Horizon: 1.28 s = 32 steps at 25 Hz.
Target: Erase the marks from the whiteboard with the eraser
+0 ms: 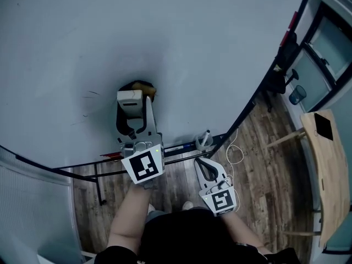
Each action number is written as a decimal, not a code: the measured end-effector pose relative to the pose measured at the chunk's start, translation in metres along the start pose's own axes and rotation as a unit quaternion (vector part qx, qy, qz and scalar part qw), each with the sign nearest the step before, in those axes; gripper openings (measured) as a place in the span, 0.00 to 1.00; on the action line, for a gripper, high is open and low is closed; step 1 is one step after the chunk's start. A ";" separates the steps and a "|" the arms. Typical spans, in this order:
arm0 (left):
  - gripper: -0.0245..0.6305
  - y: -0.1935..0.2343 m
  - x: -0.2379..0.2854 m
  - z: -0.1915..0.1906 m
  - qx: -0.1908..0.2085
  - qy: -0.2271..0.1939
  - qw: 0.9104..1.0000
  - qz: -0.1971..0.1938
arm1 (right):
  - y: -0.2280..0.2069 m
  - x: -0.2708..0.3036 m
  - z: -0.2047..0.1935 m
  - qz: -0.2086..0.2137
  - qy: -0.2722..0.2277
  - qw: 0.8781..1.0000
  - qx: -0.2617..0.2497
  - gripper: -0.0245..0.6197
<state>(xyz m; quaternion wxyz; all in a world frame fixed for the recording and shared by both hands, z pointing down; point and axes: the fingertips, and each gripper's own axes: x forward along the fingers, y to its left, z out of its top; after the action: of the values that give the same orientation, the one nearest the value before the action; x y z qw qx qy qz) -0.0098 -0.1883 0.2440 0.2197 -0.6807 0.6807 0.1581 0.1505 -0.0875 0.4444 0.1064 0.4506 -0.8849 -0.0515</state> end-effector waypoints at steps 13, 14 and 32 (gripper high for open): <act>0.44 0.085 -0.003 0.034 0.014 -0.046 0.999 -0.015 | 0.072 0.041 0.030 0.036 -0.007 0.999 -0.024 0.08; 0.43 0.096 -0.006 0.033 0.009 -0.044 0.999 -0.011 | 0.080 0.048 0.032 0.041 -0.007 0.999 -0.026 0.08; 0.44 0.246 -0.077 -0.046 0.030 0.011 0.998 0.058 | 0.191 0.124 0.039 0.133 0.012 0.990 -0.044 0.08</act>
<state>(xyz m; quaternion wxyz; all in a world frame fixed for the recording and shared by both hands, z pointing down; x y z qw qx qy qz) -0.2606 -0.1401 0.3022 0.2230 -0.6351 0.7255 0.1431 -0.0800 -0.0752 0.4602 0.1425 0.3243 -0.9325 -0.0709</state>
